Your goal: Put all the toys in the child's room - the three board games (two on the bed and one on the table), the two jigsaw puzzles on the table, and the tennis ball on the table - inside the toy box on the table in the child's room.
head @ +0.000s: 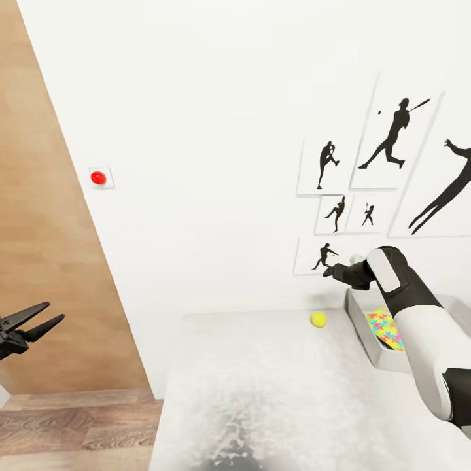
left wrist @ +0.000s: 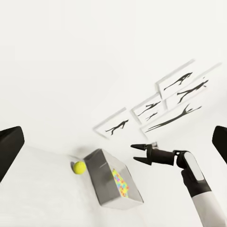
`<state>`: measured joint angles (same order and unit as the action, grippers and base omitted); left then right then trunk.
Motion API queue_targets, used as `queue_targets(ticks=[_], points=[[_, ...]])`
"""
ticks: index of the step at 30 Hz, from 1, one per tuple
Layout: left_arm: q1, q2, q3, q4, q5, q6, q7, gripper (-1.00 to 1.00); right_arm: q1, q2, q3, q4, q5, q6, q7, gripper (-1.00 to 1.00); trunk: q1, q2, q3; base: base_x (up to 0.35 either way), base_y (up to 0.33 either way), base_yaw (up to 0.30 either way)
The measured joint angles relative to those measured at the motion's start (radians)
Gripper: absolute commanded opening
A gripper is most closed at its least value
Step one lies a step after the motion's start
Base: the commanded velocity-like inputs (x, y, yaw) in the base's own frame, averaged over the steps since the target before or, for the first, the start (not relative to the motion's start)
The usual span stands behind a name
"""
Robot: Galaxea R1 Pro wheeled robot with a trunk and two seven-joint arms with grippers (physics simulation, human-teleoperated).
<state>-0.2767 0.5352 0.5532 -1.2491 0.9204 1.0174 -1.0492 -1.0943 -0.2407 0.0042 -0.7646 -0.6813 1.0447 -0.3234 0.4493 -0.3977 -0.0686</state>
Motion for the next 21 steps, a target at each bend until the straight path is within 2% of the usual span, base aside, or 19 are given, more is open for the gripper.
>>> queue_targets(ticks=[4, 10, 16, 21], points=[[0.0, 0.0, 0.001, 0.0, -0.001, 0.0, 0.0, 1.0, 0.0, 0.014, 0.001, 0.0, 0.0, 0.0, -0.002, 1.0, 0.0, 0.0, 0.0, 0.007, 0.03, -0.002], [0.0, 0.0, 0.002, 0.0, -0.001, 0.0, 0.0, 1.0, 0.0, 0.05, 0.002, -0.001, 0.004, 0.0, -0.004, 1.0, 0.0, 0.0, 0.0, 0.001, 0.006, 0.0], [0.0, 0.0, 0.002, 0.0, -0.001, -0.001, 0.0, 1.0, 0.0, 0.068, 0.003, 0.001, 0.007, 0.0, -0.012, 1.0, 0.0, 0.0, 0.0, 0.0, 0.0, 0.0], [0.0, 0.0, 0.001, 0.0, -0.001, 0.0, 0.001, 1.0, -0.006, 0.079, 0.008, 0.003, 0.005, 0.0, -0.09, 1.0, 0.0, 0.0, 0.0, 0.0, 0.0, 0.0]])
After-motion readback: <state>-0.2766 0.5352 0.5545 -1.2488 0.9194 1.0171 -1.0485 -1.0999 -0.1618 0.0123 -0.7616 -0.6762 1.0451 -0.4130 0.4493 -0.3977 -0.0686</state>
